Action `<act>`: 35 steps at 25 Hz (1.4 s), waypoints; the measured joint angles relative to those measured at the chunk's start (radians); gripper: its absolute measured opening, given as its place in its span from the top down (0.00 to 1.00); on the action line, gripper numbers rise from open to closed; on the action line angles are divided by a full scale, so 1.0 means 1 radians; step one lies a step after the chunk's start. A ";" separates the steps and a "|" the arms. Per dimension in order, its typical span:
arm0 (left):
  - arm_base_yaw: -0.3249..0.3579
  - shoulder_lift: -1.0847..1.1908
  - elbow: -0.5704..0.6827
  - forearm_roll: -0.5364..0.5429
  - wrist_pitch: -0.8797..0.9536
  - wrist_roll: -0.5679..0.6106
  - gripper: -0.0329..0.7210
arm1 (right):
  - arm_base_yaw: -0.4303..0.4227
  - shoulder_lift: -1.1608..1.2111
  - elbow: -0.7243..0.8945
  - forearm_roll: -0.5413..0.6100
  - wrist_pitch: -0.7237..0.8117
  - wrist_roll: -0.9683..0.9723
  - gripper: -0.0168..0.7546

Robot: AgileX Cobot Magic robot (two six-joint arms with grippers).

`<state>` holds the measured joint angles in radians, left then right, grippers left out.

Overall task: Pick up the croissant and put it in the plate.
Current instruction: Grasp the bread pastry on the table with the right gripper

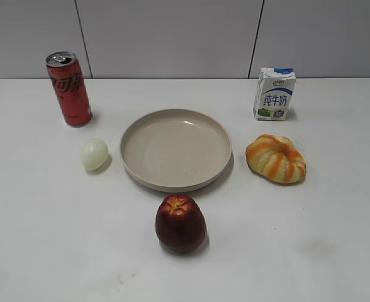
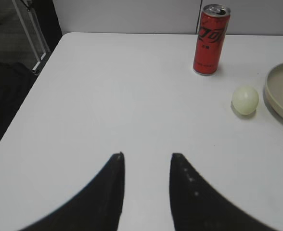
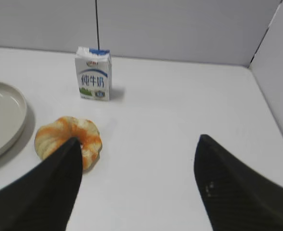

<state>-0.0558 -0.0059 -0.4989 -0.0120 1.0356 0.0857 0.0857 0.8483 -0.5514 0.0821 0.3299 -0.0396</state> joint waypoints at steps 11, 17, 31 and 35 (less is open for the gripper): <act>0.000 0.000 0.000 0.000 0.000 0.000 0.65 | 0.246 0.727 -0.439 0.080 0.203 -0.003 0.20; 0.000 0.000 0.000 0.000 0.000 0.000 0.65 | 0.280 0.999 -0.599 0.068 0.201 -0.003 0.21; 0.000 0.000 0.000 0.000 0.000 0.000 0.65 | 0.280 1.183 -0.677 -0.007 0.187 -0.001 0.81; 0.000 0.000 0.000 0.000 0.000 0.000 0.65 | 0.280 1.124 -0.677 -0.042 0.225 -0.001 0.81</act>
<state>-0.0558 -0.0059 -0.4989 -0.0120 1.0356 0.0857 0.3657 1.9721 -1.2281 0.0399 0.5546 -0.0407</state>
